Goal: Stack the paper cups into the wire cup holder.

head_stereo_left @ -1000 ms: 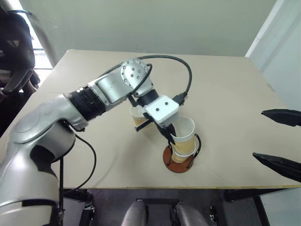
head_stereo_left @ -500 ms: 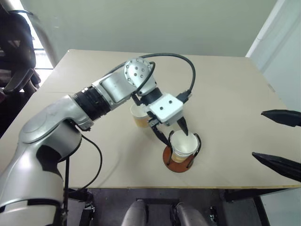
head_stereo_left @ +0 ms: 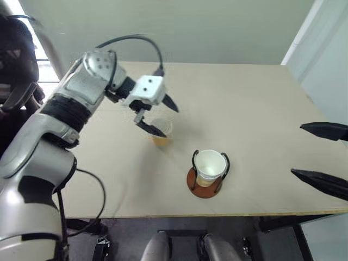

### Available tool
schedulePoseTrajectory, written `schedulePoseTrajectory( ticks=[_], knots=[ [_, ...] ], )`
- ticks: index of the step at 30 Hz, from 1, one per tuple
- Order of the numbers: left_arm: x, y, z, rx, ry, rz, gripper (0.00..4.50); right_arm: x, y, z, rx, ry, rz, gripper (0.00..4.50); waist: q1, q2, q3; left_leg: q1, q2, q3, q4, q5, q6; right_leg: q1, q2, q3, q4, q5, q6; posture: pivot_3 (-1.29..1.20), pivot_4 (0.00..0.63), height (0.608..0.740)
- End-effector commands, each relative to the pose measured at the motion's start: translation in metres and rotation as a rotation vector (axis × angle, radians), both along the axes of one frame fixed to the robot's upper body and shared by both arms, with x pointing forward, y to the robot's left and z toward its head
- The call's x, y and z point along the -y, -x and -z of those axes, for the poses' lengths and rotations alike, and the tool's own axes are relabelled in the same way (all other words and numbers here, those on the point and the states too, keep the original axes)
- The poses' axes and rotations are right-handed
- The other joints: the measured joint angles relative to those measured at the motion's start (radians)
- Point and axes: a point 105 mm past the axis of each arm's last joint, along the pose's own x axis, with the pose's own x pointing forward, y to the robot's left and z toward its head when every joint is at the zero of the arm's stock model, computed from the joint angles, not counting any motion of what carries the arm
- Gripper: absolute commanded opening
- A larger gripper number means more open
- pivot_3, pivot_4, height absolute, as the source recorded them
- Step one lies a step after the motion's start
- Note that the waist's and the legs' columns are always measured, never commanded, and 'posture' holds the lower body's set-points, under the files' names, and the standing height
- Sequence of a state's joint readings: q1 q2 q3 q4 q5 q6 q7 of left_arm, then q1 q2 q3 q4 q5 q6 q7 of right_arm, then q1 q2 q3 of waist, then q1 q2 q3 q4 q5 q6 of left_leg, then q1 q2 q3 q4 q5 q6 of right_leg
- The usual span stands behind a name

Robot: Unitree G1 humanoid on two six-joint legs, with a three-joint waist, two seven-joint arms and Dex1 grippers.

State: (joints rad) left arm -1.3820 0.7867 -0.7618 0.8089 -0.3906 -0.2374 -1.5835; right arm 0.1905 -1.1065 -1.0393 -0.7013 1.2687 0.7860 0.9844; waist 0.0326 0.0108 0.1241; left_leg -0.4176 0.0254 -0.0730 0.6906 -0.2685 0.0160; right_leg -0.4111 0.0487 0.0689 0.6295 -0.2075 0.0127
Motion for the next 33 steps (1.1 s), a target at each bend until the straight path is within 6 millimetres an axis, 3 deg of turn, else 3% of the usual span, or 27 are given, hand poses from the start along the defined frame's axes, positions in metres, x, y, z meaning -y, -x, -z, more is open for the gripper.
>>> schedulePoseTrajectory(
  ticks=[1, 6, 16, 20, 30, 33],
  knots=[
    [0.001, -0.006, 0.001, 0.016, 0.033, 0.003, 4.49, 0.000, -0.001, -0.005, 0.034, 0.012, -0.020, 4.50, 0.012, 0.000, 0.000, -0.001, 0.000, 0.000, 0.001, 0.000, 0.000, 0.000, 0.000, 0.000, 0.000, 0.001, 0.001, 0.00, 0.150, 0.740],
    [0.009, -0.011, 0.028, -0.044, 0.019, -0.007, 4.49, 0.000, -0.001, -0.006, 0.040, 0.021, -0.021, 4.50, 0.016, 0.000, 0.000, -0.003, -0.003, 0.001, 0.008, -0.003, 0.006, 0.001, -0.002, 0.001, -0.002, 0.002, 0.003, 0.00, 0.150, 0.740],
    [0.003, -0.019, 0.060, -0.060, -0.078, -0.051, 4.49, 0.000, 0.004, -0.006, 0.040, 0.029, 0.008, 4.50, 0.013, 0.000, 0.000, -0.003, -0.004, 0.003, 0.007, -0.003, 0.006, 0.000, -0.002, 0.004, -0.002, 0.001, 0.006, 0.00, 0.150, 0.740],
    [0.006, -0.022, 0.064, -0.032, -0.082, -0.060, 3.65, -0.001, 0.005, -0.006, 0.041, 0.031, 0.013, 4.50, 0.013, 0.000, 0.000, -0.003, -0.007, 0.003, 0.008, -0.004, 0.007, 0.000, -0.002, 0.009, -0.002, 0.000, 0.008, 0.00, 0.150, 0.740],
    [0.002, -0.022, 0.069, -0.037, -0.108, -0.066, 0.09, -0.001, 0.003, -0.007, 0.043, 0.031, 0.013, 4.50, 0.013, 0.000, 0.000, -0.003, -0.009, 0.004, 0.008, -0.005, 0.008, -0.001, -0.002, 0.012, -0.002, 0.001, 0.011, 0.00, 0.150, 0.740],
    [0.000, -0.022, 0.070, -0.043, -0.103, -0.071, 0.04, -0.001, 0.003, -0.008, 0.042, 0.032, 0.010, 4.50, 0.013, 0.000, 0.000, -0.002, -0.009, 0.004, 0.008, -0.005, 0.008, -0.001, -0.002, 0.012, -0.002, 0.001, 0.011, 0.00, 0.150, 0.740]
  ],
)
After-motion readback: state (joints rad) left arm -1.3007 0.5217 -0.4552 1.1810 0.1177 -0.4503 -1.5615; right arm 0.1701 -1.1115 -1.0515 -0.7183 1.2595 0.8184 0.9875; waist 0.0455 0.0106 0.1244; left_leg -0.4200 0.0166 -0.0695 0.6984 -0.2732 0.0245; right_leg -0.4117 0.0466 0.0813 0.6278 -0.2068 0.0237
